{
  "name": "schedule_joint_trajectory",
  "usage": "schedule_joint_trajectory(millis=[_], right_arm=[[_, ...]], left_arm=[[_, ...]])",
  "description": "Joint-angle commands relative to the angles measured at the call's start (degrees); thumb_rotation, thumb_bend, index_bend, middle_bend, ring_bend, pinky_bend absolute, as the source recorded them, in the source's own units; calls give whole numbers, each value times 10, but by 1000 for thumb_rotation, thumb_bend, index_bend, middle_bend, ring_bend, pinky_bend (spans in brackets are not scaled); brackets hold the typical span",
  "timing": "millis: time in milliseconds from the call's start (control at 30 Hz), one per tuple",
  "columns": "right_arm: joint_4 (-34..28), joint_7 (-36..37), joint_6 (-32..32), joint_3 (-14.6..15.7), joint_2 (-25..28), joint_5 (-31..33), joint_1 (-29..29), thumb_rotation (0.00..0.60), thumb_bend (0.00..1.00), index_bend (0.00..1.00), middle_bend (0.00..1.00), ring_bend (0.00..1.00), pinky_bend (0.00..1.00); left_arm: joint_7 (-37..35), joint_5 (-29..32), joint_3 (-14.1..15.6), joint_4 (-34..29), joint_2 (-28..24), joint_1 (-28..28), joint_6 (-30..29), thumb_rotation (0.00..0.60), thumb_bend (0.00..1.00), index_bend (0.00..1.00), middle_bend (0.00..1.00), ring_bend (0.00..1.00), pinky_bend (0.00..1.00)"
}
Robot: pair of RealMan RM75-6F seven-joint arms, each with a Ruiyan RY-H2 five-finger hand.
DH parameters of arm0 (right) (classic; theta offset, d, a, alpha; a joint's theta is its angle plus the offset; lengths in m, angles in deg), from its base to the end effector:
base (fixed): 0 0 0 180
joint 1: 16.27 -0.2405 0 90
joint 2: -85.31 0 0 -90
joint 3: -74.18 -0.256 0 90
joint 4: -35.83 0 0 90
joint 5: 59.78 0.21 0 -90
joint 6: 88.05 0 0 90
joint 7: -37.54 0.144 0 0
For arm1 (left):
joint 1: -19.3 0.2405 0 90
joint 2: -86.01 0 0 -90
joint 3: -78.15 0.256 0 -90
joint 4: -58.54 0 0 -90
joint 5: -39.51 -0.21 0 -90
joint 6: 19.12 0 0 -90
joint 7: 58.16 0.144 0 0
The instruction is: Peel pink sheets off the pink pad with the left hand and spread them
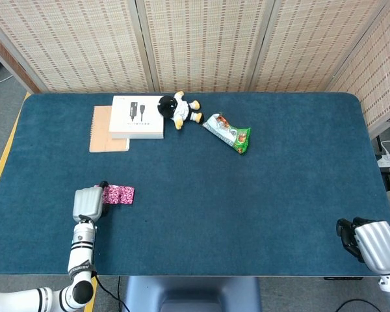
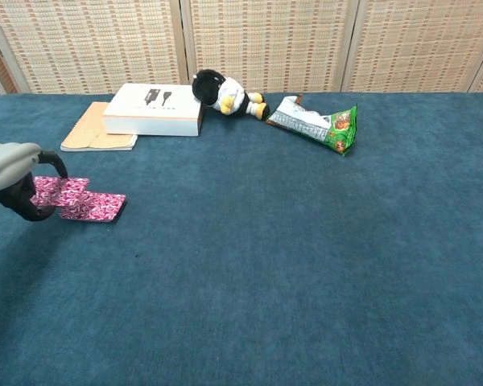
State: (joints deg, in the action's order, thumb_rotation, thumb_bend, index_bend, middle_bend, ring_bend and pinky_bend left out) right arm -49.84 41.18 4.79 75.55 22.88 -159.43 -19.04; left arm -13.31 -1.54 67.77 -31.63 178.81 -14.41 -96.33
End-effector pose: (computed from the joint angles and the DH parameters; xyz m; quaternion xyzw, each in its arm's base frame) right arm -0.3082 -0.1519 0.1711 0.6606 -0.3119 0.4122 0.5445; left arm -0.2165 0.3060 0.0015 -0.6234 -0.4261 -0.2314 0.6134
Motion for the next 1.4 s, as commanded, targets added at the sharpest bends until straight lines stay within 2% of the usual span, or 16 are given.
schedule_joint_trajectory(millis=[33,200,433,500,633,733,867,1033,1167,1400], right_arm=[[0,0,1,0,0,0,0,600,445,955,863,729,872],[0,-1,0,0,-1,0,0,600,445,955,863,729,871],[-1,-4,-1,0,-2,1,0,600,445,955,863,729,871],[-1,-4,-2,-1,-2,2,0,600,445,955,863,729,871],[-1,-5,-3,0,-2,2,-1,600,445,955,863,729,872],[-2,-5,-2,0,-1,2,0,600,445,955,863,729,872],[-2,-3,-2,-1,-1,2,0,600,445,955,863,729,871],[-3,-2,-4,0,1,2,-1,600,445,955,863,729,871],[-3,-1,-4,0,1,2,-2,600,445,955,863,729,871],[-3,2,-6,1,4,2,-2,600,445,954,863,729,871]], left_arm=[[-27,-12,13,23,-23,16,18,600,389,486,1000,1000,1000],[-56,-2,17,75,-39,26,62,600,389,487,1000,1000,1000],[-89,2,22,154,-26,34,113,600,389,479,1000,1000,1000],[-94,0,22,167,-21,35,119,600,389,448,1000,1000,1000],[-99,-11,22,171,-16,38,119,600,389,301,1000,1000,1000],[-94,-18,22,164,-16,39,113,600,382,194,1000,1000,1000],[-81,-24,25,135,-25,40,107,600,374,120,1000,1000,1000],[-60,-36,25,77,-46,39,89,600,383,102,1000,1000,1000],[-59,-59,23,13,-59,34,83,600,382,130,1000,1000,1000],[-17,-71,21,-15,-24,8,72,600,379,153,1000,1000,1000]])
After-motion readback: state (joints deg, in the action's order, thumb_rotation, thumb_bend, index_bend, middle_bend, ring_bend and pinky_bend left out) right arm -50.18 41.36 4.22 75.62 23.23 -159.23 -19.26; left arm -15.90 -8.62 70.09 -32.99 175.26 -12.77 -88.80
